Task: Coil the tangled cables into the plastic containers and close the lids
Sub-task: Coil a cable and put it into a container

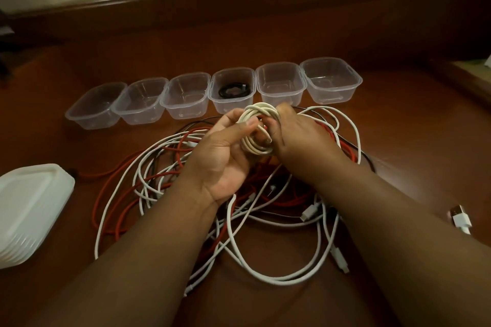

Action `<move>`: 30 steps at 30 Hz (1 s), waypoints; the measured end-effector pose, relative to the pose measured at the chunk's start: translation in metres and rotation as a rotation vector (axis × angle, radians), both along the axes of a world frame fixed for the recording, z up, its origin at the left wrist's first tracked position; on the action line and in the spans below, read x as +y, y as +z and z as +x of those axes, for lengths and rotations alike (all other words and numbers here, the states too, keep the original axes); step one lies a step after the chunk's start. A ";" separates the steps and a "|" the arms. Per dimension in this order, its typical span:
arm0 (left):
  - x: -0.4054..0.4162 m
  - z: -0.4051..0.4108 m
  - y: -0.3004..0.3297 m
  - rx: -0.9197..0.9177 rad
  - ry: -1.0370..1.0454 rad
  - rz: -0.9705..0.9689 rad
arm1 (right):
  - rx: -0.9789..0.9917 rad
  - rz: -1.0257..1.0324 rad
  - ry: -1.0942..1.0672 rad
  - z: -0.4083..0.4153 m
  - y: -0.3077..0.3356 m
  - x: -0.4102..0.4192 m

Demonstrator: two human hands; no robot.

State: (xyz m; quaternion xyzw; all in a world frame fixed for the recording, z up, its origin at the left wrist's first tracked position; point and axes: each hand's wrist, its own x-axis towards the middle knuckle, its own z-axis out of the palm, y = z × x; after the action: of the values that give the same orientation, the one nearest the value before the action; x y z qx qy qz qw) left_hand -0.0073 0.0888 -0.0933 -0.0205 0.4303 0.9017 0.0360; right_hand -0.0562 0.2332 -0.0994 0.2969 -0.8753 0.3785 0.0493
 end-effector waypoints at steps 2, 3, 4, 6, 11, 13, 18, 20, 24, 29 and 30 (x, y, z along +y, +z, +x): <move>-0.001 0.000 0.000 -0.033 -0.034 0.076 | 0.017 0.014 0.005 0.000 0.000 0.000; -0.002 0.000 0.000 -0.060 -0.040 0.103 | 0.027 0.026 0.010 0.000 0.000 -0.001; -0.001 0.001 0.001 -0.072 -0.047 0.120 | 0.032 0.036 0.017 0.000 0.000 -0.001; 0.000 0.004 0.004 -0.047 -0.078 0.129 | 0.029 0.041 0.032 0.001 0.000 -0.002; 0.002 0.004 0.007 0.010 -0.009 -0.138 | 0.009 0.055 0.027 0.002 0.001 0.001; 0.001 0.004 0.006 -0.002 0.102 -0.385 | 0.028 0.061 0.020 0.001 0.002 0.003; -0.003 0.009 0.010 0.169 0.323 -1.346 | 0.047 0.093 0.002 -0.001 0.001 0.004; -0.007 0.012 0.014 0.189 0.330 -1.387 | 0.045 0.083 -0.005 -0.002 -0.001 0.004; -0.012 0.013 0.016 0.141 0.287 -1.360 | 0.059 0.079 -0.010 -0.004 -0.001 0.005; -0.013 0.015 0.018 0.142 0.255 -1.293 | 0.110 0.062 -0.028 -0.003 -0.001 0.006; -0.014 0.015 0.017 0.143 0.256 -1.281 | 0.124 0.031 -0.046 -0.004 -0.001 0.007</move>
State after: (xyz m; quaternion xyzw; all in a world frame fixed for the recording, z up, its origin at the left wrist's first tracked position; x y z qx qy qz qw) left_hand 0.0080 0.0745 -0.0759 -0.0288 0.8775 0.4635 -0.1198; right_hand -0.0603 0.2400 -0.1003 0.3006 -0.8829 0.3443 0.1075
